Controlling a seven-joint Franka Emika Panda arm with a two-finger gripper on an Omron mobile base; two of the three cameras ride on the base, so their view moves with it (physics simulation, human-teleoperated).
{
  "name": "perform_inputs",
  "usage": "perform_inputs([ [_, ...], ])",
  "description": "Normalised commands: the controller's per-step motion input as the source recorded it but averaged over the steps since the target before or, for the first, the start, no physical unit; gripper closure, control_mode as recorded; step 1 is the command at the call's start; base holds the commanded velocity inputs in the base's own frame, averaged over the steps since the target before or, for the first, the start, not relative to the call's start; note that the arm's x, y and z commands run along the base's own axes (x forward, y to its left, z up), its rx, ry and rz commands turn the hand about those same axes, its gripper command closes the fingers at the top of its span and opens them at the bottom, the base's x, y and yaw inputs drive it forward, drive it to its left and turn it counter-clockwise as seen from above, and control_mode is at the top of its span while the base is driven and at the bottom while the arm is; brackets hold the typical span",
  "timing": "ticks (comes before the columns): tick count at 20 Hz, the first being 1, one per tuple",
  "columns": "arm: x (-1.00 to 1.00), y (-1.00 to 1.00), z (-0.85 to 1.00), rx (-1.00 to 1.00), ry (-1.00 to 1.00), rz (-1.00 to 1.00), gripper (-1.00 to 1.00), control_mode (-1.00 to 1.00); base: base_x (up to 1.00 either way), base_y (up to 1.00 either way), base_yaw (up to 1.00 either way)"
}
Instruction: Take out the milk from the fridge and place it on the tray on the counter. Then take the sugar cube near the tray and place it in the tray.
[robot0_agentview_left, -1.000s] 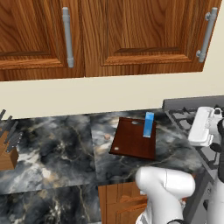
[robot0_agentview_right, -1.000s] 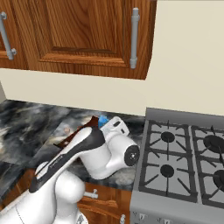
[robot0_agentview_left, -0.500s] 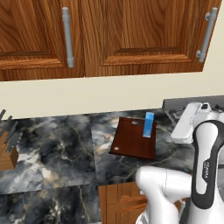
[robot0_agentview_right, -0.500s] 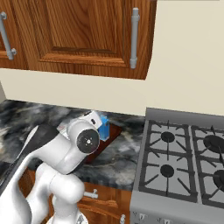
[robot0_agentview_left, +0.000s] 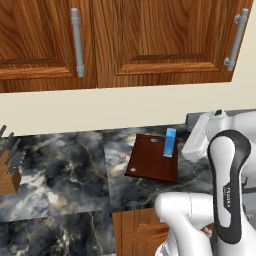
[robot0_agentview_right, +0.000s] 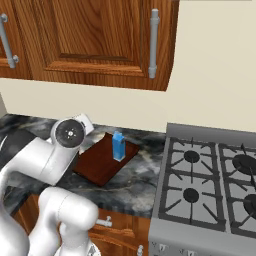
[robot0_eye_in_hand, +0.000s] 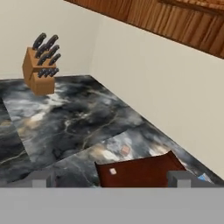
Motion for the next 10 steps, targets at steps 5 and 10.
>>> perform_inputs([
  [5, -0.22, 0.65, 0.00, -0.02, 0.00, 0.00, -1.00, -1.00, 0.00, 0.00, 0.00],
  [10, -0.11, 0.74, 0.00, -0.06, 0.00, 0.00, -1.00, -1.00, 0.00, 0.00, 0.00],
])
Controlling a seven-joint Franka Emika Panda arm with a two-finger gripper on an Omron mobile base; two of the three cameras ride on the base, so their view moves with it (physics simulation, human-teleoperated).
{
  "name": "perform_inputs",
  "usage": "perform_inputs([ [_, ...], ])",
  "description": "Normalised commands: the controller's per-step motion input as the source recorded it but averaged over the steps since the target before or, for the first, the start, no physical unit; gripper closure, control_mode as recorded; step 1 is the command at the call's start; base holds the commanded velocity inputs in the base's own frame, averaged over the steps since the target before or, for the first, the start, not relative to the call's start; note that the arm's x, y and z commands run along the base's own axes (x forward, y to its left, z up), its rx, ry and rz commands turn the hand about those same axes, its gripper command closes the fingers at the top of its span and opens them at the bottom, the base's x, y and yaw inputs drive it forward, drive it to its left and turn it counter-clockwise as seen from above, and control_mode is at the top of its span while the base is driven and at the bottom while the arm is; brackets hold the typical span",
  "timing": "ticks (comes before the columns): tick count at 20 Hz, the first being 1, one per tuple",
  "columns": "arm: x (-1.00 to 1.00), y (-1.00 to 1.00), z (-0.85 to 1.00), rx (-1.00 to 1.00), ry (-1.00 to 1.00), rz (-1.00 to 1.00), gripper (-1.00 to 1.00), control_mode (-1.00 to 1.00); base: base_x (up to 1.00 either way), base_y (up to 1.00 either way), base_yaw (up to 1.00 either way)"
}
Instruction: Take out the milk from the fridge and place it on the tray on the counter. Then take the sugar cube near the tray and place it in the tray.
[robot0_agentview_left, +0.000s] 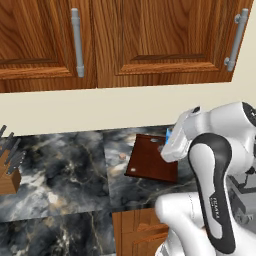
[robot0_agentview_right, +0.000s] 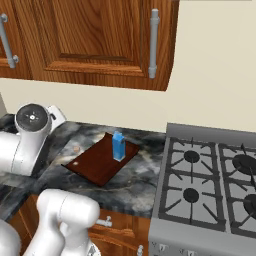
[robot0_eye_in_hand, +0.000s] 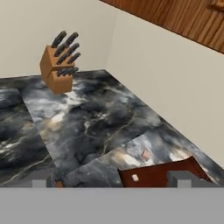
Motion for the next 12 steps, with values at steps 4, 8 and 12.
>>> perform_inputs([
  [4, 0.00, 0.91, -0.09, -0.16, 0.06, -0.04, -1.00, -1.00, 0.00, 0.00, 0.00],
  [8, 0.00, 0.71, -0.06, -0.16, 0.03, -0.05, -1.00, -1.00, 0.00, 0.00, 0.00],
  [12, 0.00, 0.29, -0.18, -0.13, 0.09, -0.05, -1.00, -1.00, 0.00, 0.00, 0.00],
])
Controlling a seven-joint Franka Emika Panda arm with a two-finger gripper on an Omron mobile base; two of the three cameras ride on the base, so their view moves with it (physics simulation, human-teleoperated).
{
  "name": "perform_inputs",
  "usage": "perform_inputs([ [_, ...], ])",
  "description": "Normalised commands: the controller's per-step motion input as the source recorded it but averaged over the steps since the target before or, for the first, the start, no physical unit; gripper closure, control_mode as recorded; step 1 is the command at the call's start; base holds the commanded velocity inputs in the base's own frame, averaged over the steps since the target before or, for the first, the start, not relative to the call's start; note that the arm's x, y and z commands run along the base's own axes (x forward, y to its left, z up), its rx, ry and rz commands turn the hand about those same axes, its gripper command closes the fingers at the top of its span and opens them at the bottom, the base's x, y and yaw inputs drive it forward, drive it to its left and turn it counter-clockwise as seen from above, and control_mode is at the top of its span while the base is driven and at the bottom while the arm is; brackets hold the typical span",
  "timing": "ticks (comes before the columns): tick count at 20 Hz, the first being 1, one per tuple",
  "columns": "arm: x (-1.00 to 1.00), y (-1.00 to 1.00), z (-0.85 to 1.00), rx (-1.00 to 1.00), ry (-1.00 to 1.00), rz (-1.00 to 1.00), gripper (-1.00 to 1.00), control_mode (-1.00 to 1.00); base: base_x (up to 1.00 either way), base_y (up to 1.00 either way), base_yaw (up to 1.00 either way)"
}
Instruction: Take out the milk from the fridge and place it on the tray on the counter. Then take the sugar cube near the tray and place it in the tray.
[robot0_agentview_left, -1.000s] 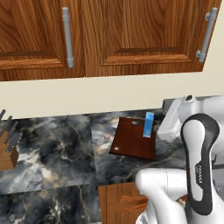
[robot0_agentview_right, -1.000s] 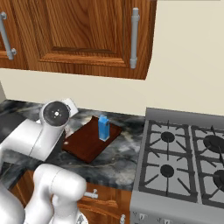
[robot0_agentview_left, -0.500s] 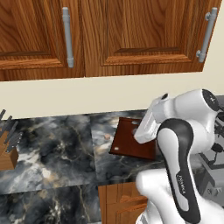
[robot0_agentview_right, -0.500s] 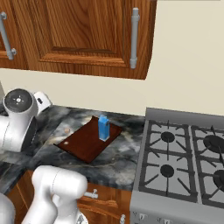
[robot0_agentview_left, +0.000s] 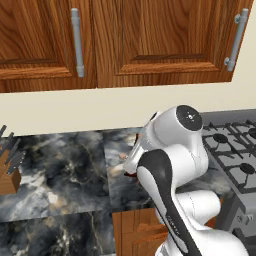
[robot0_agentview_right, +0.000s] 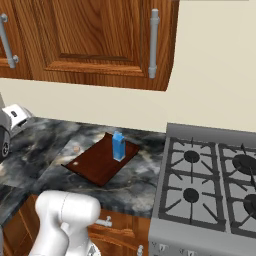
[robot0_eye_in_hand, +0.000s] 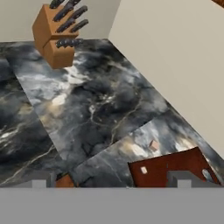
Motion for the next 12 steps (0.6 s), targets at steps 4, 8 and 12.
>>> perform_inputs([
  [4, 0.08, 0.13, -0.24, -0.13, 0.12, -0.13, -1.00, -1.00, 0.00, 0.00, 0.00],
  [8, 0.08, 0.08, -0.18, -0.12, 0.09, -0.22, -1.00, -1.00, 0.00, 0.00, 0.00],
  [12, 0.15, 0.01, -0.22, -0.09, 0.09, -0.17, -1.00, -1.00, 0.00, 0.00, 0.00],
])
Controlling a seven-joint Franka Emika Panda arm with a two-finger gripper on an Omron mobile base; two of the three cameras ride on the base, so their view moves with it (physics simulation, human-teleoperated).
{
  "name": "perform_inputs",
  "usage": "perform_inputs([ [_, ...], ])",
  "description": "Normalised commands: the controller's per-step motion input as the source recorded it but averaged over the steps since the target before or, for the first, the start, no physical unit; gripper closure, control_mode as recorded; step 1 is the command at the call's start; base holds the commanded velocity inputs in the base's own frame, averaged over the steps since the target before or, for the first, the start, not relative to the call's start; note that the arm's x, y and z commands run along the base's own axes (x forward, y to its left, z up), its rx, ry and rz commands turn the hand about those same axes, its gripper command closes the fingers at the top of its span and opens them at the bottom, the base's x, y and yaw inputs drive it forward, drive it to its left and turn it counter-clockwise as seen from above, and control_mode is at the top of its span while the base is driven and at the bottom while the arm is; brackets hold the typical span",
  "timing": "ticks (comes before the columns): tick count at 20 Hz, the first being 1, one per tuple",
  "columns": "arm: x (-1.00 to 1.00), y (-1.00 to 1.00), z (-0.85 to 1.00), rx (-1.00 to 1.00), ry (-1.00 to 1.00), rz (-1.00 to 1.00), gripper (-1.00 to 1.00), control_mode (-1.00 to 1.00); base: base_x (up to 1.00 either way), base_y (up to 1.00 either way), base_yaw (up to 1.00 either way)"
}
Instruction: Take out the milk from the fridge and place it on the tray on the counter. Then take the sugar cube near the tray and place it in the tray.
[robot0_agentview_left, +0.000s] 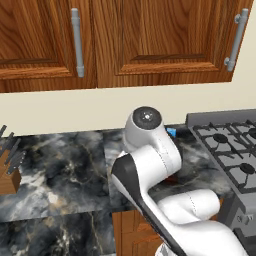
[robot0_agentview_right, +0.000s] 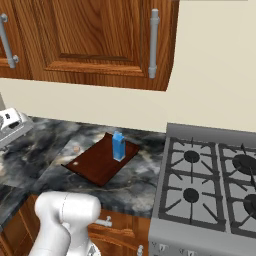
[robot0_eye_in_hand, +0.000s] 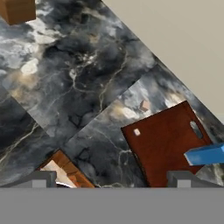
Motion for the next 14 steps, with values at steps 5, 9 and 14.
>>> perform_inputs([
  [5, 0.12, 0.00, -0.31, -0.05, 0.00, -0.05, -1.00, -1.00, 0.00, 0.00, 0.00],
  [9, 0.29, 0.00, -0.27, 0.00, 0.08, 0.00, -1.00, -1.00, 0.00, 0.00, 0.00],
  [14, 0.32, 0.00, -0.23, 0.00, 0.10, 0.00, -1.00, -1.00, 0.00, 0.00, 0.00],
])
